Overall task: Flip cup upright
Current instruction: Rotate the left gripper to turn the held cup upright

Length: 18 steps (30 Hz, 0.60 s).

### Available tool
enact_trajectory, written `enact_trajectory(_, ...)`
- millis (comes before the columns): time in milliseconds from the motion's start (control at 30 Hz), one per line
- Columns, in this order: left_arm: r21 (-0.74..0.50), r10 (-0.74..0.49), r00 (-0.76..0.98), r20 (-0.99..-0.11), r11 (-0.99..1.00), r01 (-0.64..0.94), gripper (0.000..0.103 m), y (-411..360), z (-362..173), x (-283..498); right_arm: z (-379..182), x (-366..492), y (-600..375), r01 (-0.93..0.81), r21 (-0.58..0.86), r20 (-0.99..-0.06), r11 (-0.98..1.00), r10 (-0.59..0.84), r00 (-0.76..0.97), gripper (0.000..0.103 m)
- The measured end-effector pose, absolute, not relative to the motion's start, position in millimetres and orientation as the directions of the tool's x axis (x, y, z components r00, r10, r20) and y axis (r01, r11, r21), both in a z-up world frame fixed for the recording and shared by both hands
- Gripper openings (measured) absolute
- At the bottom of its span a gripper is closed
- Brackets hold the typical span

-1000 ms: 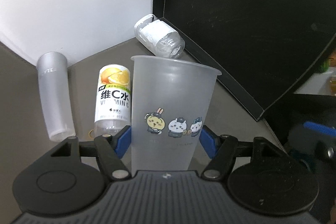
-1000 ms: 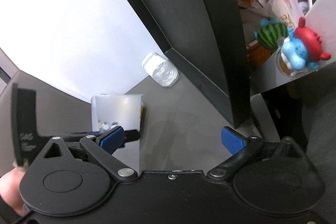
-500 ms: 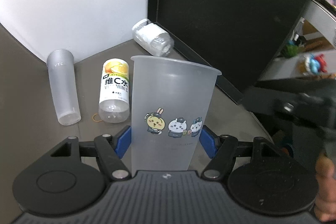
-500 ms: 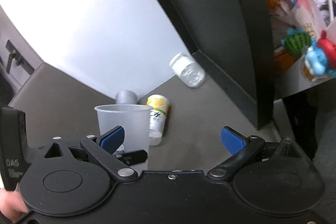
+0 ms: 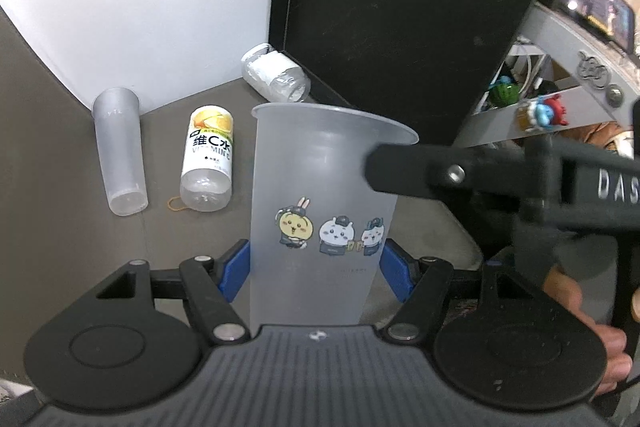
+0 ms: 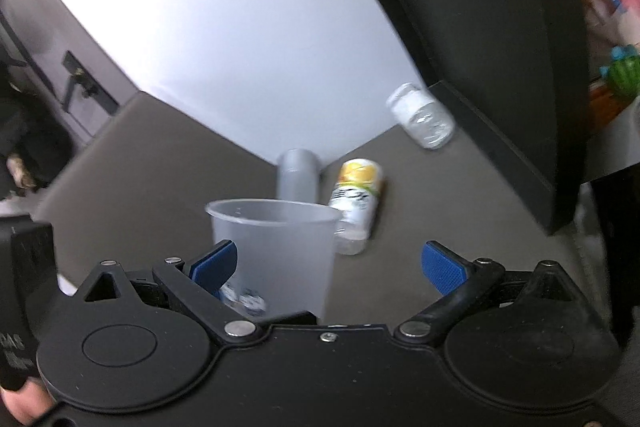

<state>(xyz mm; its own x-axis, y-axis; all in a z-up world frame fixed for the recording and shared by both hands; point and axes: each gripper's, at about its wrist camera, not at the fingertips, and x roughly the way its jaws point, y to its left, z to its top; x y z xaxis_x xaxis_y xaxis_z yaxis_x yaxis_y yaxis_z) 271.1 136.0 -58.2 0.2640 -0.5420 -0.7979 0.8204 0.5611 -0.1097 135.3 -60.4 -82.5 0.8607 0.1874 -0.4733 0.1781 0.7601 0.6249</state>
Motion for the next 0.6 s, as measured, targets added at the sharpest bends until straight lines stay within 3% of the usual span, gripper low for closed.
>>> enact_trajectory(500,-0.147,-0.587,0.22,-0.78,0.513,0.846,0.069,154.9,-55.4,242.2,-76.7,138.7,-42.8,0.06,0.682,-0.432,0.729,0.335,0.837,0.098)
enact_trajectory(533,-0.152,-0.585,0.213,-0.782,0.511,0.846,0.069,155.4,-56.6,241.0,-77.3,138.8,-41.8,0.054,0.687,-0.431,0.725,0.346,0.833,0.095)
enact_trajectory(567,-0.154,-0.578,0.206,-0.79,0.512,0.845,0.069,155.4,-58.9,240.5,-77.3,138.7,-41.0,0.049,0.688,-0.428,0.724,0.35,0.833,0.081)
enact_trajectory(600,-0.154,-0.572,0.203,-0.795,0.513,0.844,0.069,155.3,-60.5,240.6,-77.2,138.7,-40.5,0.046,0.685,-0.429,0.727,0.352,0.832,0.078)
